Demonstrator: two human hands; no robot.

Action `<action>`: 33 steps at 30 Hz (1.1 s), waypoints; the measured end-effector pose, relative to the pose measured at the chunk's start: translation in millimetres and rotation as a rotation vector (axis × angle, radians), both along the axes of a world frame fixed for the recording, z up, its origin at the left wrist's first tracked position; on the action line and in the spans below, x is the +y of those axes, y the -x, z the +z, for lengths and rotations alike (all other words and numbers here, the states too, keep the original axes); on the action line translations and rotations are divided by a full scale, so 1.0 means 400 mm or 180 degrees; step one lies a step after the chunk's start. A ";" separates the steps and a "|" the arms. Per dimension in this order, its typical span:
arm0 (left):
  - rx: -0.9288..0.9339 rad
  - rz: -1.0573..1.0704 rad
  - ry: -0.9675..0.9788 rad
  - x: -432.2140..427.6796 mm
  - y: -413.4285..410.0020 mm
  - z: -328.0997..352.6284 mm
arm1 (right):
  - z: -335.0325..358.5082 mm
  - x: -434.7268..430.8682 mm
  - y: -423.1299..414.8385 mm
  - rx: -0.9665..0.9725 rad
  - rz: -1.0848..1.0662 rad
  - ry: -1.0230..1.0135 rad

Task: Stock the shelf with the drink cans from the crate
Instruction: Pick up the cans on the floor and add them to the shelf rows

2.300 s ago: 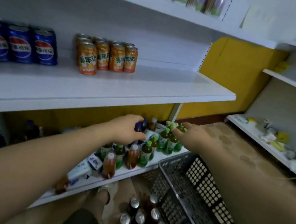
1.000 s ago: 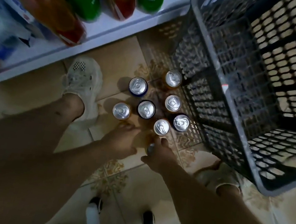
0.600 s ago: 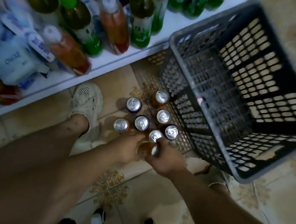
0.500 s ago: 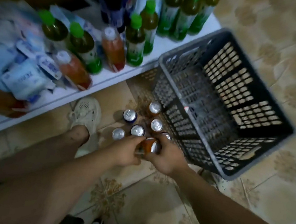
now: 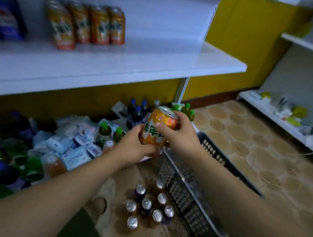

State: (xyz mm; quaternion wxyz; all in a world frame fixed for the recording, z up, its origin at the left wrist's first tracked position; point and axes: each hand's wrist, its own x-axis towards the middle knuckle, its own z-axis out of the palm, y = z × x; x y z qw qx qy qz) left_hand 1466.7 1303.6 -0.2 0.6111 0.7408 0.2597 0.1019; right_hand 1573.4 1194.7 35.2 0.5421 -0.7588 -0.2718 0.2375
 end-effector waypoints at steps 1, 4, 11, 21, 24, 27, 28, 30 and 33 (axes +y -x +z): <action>-0.0066 0.0071 -0.0091 0.004 0.024 0.042 | 0.043 0.013 0.016 -0.0137 0.0054 -0.0037; -0.0276 0.0231 -0.0298 0.030 0.102 0.144 | 0.159 0.046 0.076 -0.0484 0.0206 -0.0178; -0.0247 0.0258 -0.0615 0.195 0.240 0.303 | 0.308 0.218 0.175 -0.0585 0.0522 -0.0394; 0.1701 0.0832 -0.2415 0.575 0.290 0.286 | 0.332 0.555 0.115 -0.0748 0.0679 -0.0378; 0.2304 0.0712 -0.2696 0.648 0.271 0.274 | 0.328 0.643 0.087 -0.0722 0.0765 -0.0317; 0.2596 0.0628 -0.2776 0.681 0.246 0.266 | 0.307 0.709 0.057 -0.0813 0.0820 -0.0268; 0.2660 0.0594 -0.2764 0.686 0.242 0.261 | 0.300 0.726 0.048 -0.0822 0.0840 -0.0259; 0.2736 0.0551 -0.2783 0.695 0.238 0.249 | 0.289 0.760 0.028 -0.0817 0.0858 -0.0269; 0.2733 0.0554 -0.2885 0.707 0.236 0.241 | 0.277 0.809 0.000 -0.0978 0.0876 -0.0229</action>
